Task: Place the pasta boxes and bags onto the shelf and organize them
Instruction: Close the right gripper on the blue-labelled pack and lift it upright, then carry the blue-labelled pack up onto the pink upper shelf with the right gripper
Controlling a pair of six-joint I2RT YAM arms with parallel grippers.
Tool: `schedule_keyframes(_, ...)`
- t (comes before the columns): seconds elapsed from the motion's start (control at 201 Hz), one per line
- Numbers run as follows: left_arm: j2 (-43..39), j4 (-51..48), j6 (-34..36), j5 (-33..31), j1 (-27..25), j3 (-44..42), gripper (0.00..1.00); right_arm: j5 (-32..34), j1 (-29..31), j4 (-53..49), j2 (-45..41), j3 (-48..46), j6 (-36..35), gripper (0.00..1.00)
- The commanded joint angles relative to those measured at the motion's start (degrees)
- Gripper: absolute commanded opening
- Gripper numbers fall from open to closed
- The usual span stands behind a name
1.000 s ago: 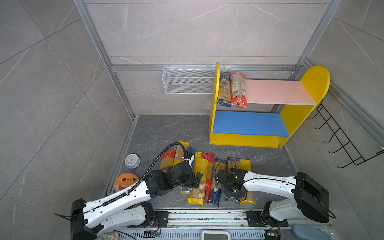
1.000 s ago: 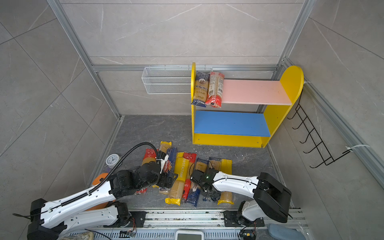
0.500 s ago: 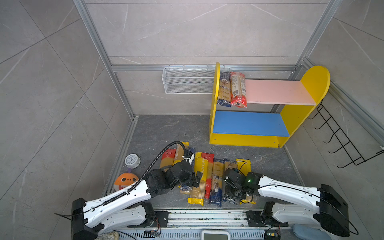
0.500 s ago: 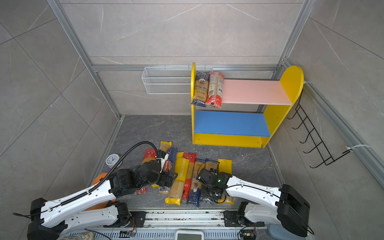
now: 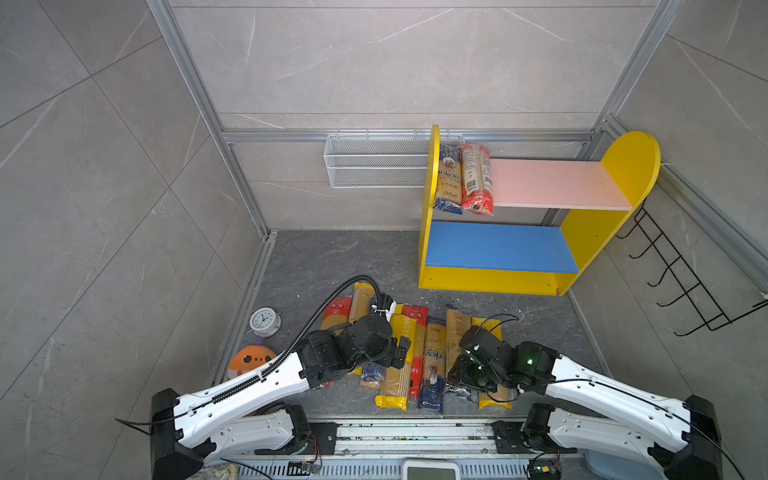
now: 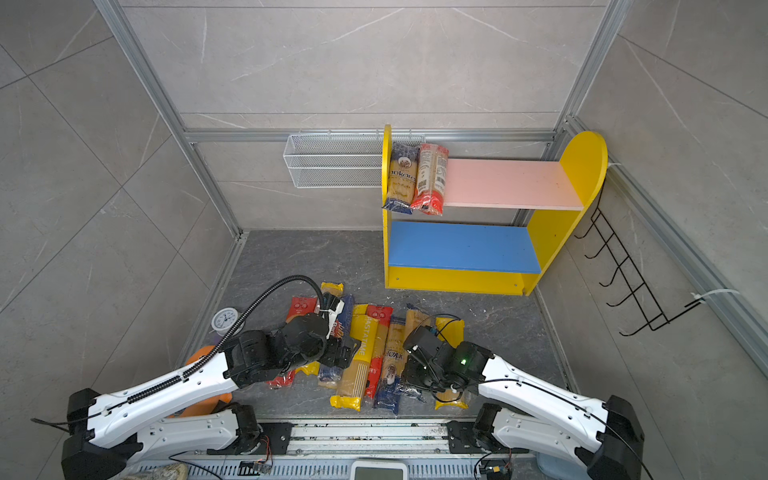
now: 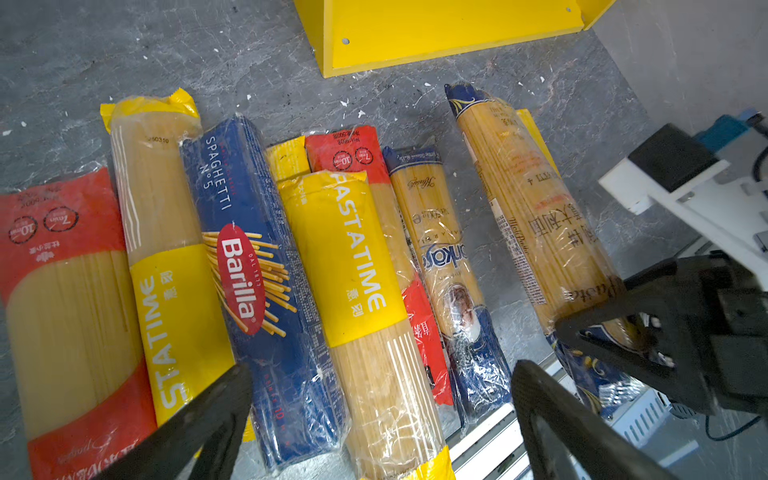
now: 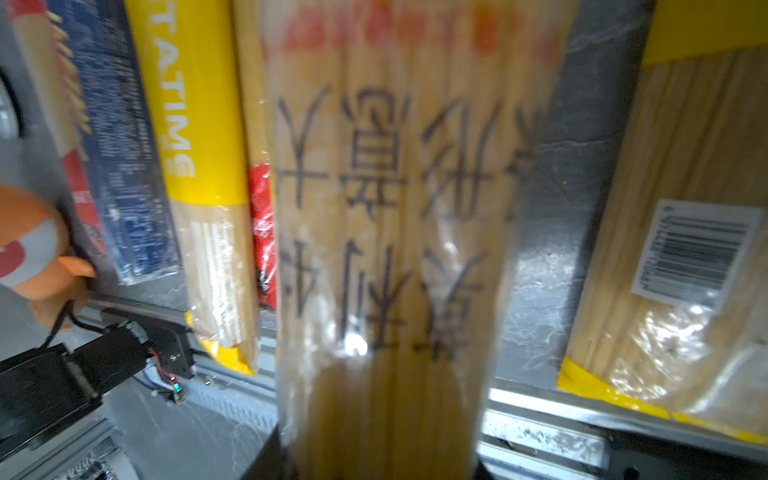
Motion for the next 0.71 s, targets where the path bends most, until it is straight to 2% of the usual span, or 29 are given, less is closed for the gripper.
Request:
schedule_keyframes(0.0, 1.37, 0.05, 2.83, -0.49, 0.24, 3.43, 1.00, 3.43, -0.25, -1.39, -3.62, 6.76, -3.73, 0.00)
schedule_keyframes(0.329, 5.88, 1.34, 5.09, 0.73, 0.69, 8.54, 1.00, 10.05, -0.20, -15.10, -9.73, 22.81, -8.02, 0.00)
schedule_keyframes(0.702, 13.75, 1.07, 9.18, 4.27, 1.59, 19.86, 1.00, 21.95, -0.25, -29.20, -4.42, 49.22, -15.99, 0.00)
